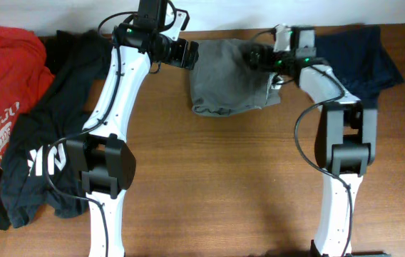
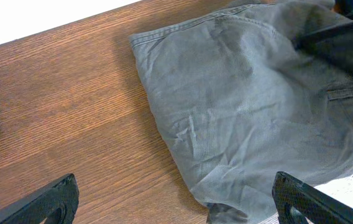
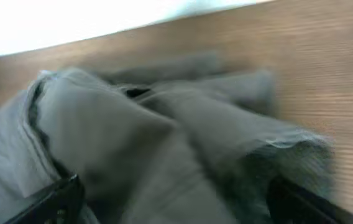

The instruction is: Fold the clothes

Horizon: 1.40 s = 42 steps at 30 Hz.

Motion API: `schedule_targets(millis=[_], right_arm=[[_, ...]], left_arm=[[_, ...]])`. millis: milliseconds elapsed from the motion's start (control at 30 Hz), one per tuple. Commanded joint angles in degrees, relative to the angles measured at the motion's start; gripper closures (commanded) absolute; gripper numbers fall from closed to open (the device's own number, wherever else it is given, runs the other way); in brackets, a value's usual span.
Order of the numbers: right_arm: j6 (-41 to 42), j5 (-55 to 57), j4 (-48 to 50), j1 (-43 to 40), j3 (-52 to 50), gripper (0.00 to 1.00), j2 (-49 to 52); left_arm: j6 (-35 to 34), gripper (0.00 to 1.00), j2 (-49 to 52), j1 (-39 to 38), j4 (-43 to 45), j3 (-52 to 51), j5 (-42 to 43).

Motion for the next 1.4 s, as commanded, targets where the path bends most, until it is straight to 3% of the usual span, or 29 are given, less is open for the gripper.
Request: schedule_targets(millis=[0,400,800,900,933,1033,1100,1367], right_arm=[[-1.25,-0.37,-5.66,-2.91,6.27,0.01,-3.21],[-10.14,-1.95,-19.89,-2.91,6.78,0.01,-0.22],[-10.43,-2.71,-22.34,-1.07,6.78,0.06,6.51],[-10.45,-2.97,-22.56,-0.83,6.78,0.19,7.48],[-10.45,-3.43,-22.56,-0.72,6.78,0.31,7.48],[-10.45,-4.83,-22.56,-0.02,6.80,0.80,7.48],[-10.45,-7.45,-22.51,0.33,6.82,0.95,7.45],[-4.61,-16.70,-22.77,-1.49,9.88,0.96,5.16]], left_arm=[[0.94,0.01,-2.27,0.07,-0.37,1.09,-2.99],[1.36,0.01,-2.27,1.51,-3.04,1.09,-9.25],[1.38,0.01,-2.27,2.14,-6.21,1.09,-9.88],[1.36,0.01,-2.27,2.12,-6.25,1.09,-9.88],[1.36,0.01,-2.27,2.12,-6.23,1.09,-9.88],[1.36,0.01,-2.27,2.14,-6.19,1.09,-9.88],[1.36,0.01,-2.27,2.12,-6.19,1.09,-9.88],[1.36,0.01,-2.27,2.12,-6.19,1.09,-9.88]])
